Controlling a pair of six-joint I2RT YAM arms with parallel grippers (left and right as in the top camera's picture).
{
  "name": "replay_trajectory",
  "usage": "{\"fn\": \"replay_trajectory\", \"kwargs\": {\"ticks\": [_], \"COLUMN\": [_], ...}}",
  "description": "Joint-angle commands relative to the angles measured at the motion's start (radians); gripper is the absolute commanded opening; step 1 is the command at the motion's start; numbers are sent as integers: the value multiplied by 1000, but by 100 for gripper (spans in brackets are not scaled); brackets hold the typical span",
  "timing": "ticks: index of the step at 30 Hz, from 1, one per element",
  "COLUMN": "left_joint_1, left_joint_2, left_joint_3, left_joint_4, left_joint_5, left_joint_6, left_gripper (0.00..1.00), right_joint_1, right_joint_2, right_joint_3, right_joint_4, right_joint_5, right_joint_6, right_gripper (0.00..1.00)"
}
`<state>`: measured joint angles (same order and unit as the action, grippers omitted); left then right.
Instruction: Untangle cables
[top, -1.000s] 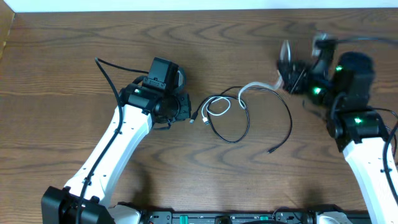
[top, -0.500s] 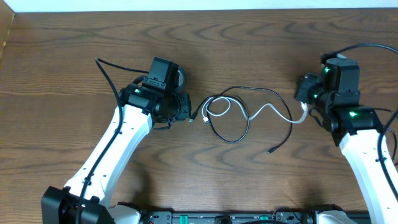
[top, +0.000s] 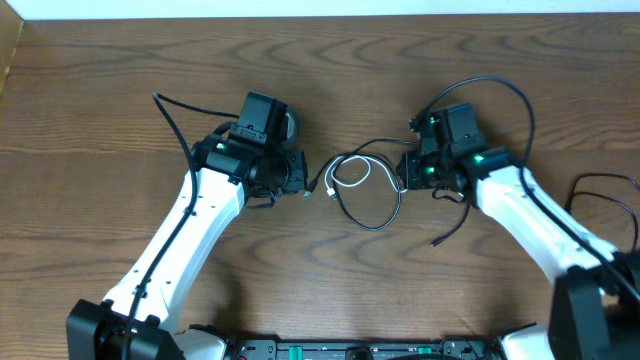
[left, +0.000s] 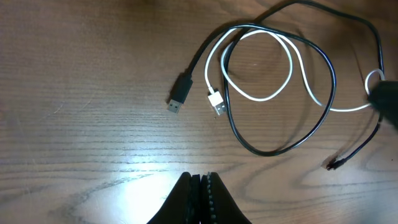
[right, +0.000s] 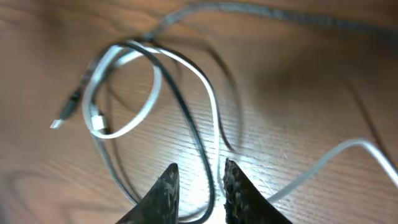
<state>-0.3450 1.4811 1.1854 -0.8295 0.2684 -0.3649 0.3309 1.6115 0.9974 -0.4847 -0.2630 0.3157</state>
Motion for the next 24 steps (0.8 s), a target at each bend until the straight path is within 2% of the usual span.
{"fn": "replay_trajectory", "kwargs": {"ticks": [1,4,9,16,21,24], "left_joint_1": [0,0,0,0,0,0], "left_joint_2": [9,9,9,9,9,9], "left_joint_3": [-4,-4,-4,-4,-4,-4], "left_joint_4": [0,0,0,0,0,0], "left_joint_5": [8,8,8,8,8,8], "left_joint_6": [9,9,9,9,9,9], "left_gripper": [8,8,8,8,8,8], "right_joint_1": [7,6,6,7,6,-3], "right_joint_2": [65,97,109,108,53,-10], "right_joint_3": [4,4,4,5,30,47], "right_joint_4": [-9,-9,-21,-54,-40,-40], "right_joint_5": [36,37,48,83,10,42], "right_joint_6": [147,206,236,238,88,80], "right_gripper": [21,22,31,32,39,41]}}
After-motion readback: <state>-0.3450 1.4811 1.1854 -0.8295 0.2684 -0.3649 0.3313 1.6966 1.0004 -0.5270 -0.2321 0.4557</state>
